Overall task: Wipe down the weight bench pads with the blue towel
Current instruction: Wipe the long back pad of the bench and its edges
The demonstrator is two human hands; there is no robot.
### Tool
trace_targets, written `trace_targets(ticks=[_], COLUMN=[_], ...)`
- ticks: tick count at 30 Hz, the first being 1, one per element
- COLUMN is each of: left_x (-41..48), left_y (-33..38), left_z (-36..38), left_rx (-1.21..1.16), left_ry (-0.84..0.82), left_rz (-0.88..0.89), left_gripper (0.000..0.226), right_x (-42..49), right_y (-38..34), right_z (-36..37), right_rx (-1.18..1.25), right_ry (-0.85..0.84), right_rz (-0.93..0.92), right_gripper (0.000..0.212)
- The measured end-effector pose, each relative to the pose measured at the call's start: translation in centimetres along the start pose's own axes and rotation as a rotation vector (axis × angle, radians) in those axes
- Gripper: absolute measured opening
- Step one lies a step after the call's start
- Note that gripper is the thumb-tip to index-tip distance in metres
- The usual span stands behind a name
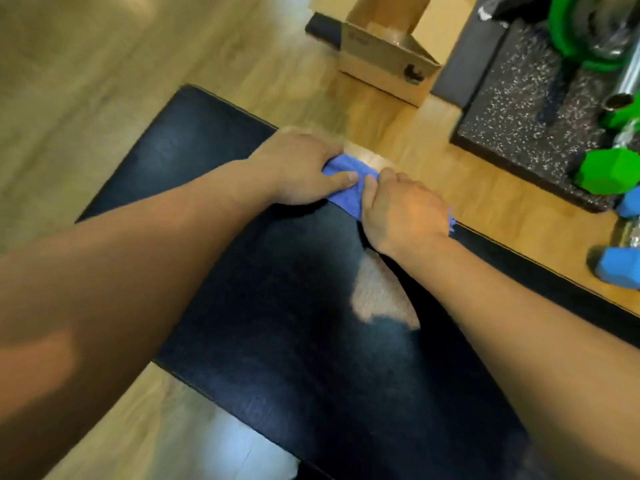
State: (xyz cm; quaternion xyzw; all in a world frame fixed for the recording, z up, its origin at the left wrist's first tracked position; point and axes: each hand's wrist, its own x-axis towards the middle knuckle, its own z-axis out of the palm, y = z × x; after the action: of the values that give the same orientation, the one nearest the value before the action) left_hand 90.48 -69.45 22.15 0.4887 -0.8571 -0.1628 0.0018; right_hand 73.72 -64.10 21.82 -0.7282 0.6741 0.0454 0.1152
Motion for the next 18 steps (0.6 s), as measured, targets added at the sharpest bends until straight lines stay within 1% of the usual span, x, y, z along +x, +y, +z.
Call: trace_targets(ticks=[2,5,7,9,12,16,18], left_x=[-0.8,-1.8,-2.1,-1.9,-1.6,-1.6,-1.8], left_y=[-3.5,-9.1,-11.7,-12.6,-12.6,-12.5,-12.4], left_z=[-0.8,-1.6,-1.7,-1.5,-1.2,-1.3,-1.2], left_rx=[0.019,0.090,0.113,0.161,0.209,0.215,0.208], left_ry=[0.056,0.135,0.173,0.207,0.241,0.227,0.223], left_rz=[-0.002,-0.007,-0.011,-0.016,-0.041,-0.061,-0.052], left_gripper=[0.042,0.050,0.047,0.043,0.038,0.038,0.037], right_x=[1.7,4.5,6.2,7.7,8.7,8.4,8.2], right_y=[-3.4,-8.3,-10.8,-12.0,-12.2,-12.0,-12.0], right_z=[0.1,0.1,0.2,0.3,0.5,0.2,0.2], right_rx=[0.003,0.032,0.054,0.074,0.070,0.039,0.073], right_ry=[0.001,0.020,0.030,0.040,0.052,0.059,0.047], right_rz=[-0.028,-0.095,-0.146,-0.165,-0.188,-0.219,-0.205], right_gripper=[0.045,0.045,0.040,0.036,0.037,0.038,0.041])
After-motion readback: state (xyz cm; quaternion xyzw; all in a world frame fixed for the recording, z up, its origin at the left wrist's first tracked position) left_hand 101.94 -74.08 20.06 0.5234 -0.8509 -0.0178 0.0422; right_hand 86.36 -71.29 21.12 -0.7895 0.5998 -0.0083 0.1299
